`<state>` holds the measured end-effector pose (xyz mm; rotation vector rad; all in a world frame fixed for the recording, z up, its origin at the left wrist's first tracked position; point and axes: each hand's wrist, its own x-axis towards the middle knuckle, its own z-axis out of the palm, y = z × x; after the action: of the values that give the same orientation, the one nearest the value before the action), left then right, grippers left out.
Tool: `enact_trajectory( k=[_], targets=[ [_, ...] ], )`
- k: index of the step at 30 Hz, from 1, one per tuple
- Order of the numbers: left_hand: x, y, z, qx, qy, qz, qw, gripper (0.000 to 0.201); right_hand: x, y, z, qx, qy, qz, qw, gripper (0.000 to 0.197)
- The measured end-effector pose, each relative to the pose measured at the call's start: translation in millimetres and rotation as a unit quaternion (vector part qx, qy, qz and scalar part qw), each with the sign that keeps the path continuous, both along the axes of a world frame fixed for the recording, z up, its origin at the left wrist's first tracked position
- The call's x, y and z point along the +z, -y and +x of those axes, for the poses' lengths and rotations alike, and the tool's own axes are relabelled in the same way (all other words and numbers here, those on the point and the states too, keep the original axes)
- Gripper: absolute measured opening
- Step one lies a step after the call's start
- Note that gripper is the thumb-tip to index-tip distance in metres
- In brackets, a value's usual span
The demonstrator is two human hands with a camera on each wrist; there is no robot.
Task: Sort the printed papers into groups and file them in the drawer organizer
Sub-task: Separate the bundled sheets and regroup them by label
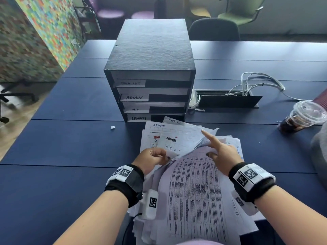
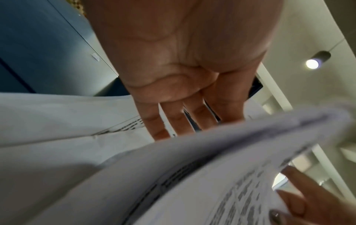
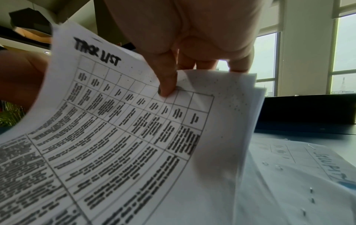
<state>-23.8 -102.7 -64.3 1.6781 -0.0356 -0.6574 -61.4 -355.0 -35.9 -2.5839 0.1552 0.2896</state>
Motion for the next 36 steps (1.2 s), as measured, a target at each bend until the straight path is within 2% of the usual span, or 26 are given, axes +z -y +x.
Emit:
enact_trajectory(
  k=[2, 3, 6, 9, 11, 12, 16, 20, 22, 23, 25, 27, 30, 31, 33, 36],
  targets=[
    [2.8, -0.8, 1.4, -0.009, -0.017, -0.017, 1.000, 0.016, 1.1, 0.1, 2.3, 0.004, 0.001, -0.014, 1.000, 0.061],
    [4.4, -1.8, 2.7, -0.008, -0.024, -0.025, 0.999, 0.009, 0.7, 0.8, 2.8, 0.008, 0.010, -0.027, 1.000, 0.050],
    [-1.0, -4.8, 6.0, 0.061, -0.020, -0.006, 0.998, 0.027, -5.6, 2.5, 1.4, 0.024, 0.033, -0.055, 0.998, 0.027],
    [-14.2, -7.7, 9.0, 0.169, 0.039, 0.130, 0.976, 0.034, -12.4, 3.9, -0.2, 0.014, 0.033, -0.052, 0.998, 0.024],
    [-22.3, -7.5, 8.7, 0.197, 0.018, 0.124, 0.972, 0.024, -13.7, 4.0, -0.3, 0.016, 0.035, -0.050, 0.998, 0.024],
    [-25.1, -7.8, 9.0, 0.183, 0.011, 0.117, 0.976, 0.016, -12.4, 3.3, -0.1, 0.018, 0.040, -0.049, 0.998, 0.024],
    [-24.1, -6.6, 5.8, 0.050, 0.024, 0.096, 0.994, 0.015, -2.0, 0.0, 0.8, 0.013, 0.042, -0.050, 0.998, 0.030],
    [-5.7, -3.6, -1.0, -0.032, 0.002, 0.035, 0.999, 0.025, 9.6, -2.8, 3.8, 0.017, -0.006, -0.041, 0.999, 0.055],
    [0.3, -6.4, -3.8, -0.061, -0.013, 0.016, 0.998, 0.025, 10.4, -2.0, 6.6, 0.020, -0.016, -0.038, 0.999, 0.053],
    [1.1, -8.1, -4.2, -0.069, -0.009, 0.014, 0.997, 0.032, 9.5, -1.6, 7.7, 0.027, -0.021, -0.040, 0.999, 0.047],
    [0.5, -9.5, -2.4, -0.056, 0.012, 0.045, 0.997, 0.043, 7.8, -2.3, 7.6, 0.045, -0.027, -0.054, 0.997, 0.036],
    [-4.2, -11.0, 2.2, -0.024, 0.076, 0.129, 0.988, 0.049, 6.2, -5.1, 6.2, 0.057, -0.023, -0.072, 0.996, 0.031],
    [-7.6, -13.6, 6.7, 0.011, 0.182, 0.288, 0.940, 0.022, 4.7, -9.9, 5.1, 0.065, -0.009, -0.090, 0.994, 0.028],
    [-8.4, -15.5, 6.4, 0.031, 0.187, 0.322, 0.928, 0.030, 4.1, -10.8, 5.2, 0.068, -0.007, -0.095, 0.993, 0.027],
    [-10.8, -18.9, 6.2, 0.062, 0.169, 0.314, 0.932, 0.056, 3.5, -11.6, 5.2, 0.071, -0.008, -0.097, 0.993, 0.027],
    [-16.1, -19.0, 4.3, 0.070, 0.148, 0.281, 0.946, 0.073, 2.2, -11.2, 5.1, 0.072, -0.009, -0.099, 0.992, 0.028]
  ],
)
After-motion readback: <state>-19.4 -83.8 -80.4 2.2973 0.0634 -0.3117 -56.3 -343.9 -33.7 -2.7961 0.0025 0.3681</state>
